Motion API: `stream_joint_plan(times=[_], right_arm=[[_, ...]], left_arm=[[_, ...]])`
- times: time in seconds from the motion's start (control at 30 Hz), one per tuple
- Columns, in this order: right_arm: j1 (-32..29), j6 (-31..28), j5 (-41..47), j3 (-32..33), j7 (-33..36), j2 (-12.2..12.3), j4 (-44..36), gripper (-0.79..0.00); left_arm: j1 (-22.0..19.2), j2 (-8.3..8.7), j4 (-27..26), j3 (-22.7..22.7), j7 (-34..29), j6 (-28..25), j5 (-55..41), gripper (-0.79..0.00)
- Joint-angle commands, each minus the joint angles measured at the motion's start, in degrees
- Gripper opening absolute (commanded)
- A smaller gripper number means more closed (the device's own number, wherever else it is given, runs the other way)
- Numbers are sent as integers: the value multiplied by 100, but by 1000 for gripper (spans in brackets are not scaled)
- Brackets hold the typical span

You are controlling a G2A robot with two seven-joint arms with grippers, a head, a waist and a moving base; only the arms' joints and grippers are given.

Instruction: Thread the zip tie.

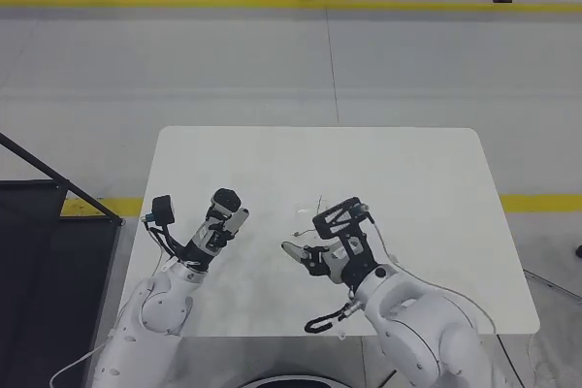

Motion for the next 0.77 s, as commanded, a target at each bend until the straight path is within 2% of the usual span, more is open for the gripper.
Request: stream_joint_plan(times=[0.0, 0.13, 0.2, 0.73], right_arm=[[-316, -452, 469, 440, -463, 47, -122, 0], [-730, -1096, 1332, 1339, -979, 124, -211, 0], [-892, -1310, 1616, 1635, -991, 154, -235, 0], [-892, -1310, 1616, 1635, -991, 154, -235, -1]], left_arm=[[0, 0, 0, 0, 0, 0, 0, 0], [0, 0, 0, 0, 0, 0, 0, 0], [0, 0, 0, 0, 0, 0, 0, 0], [0, 0, 0, 0, 0, 0, 0, -1]])
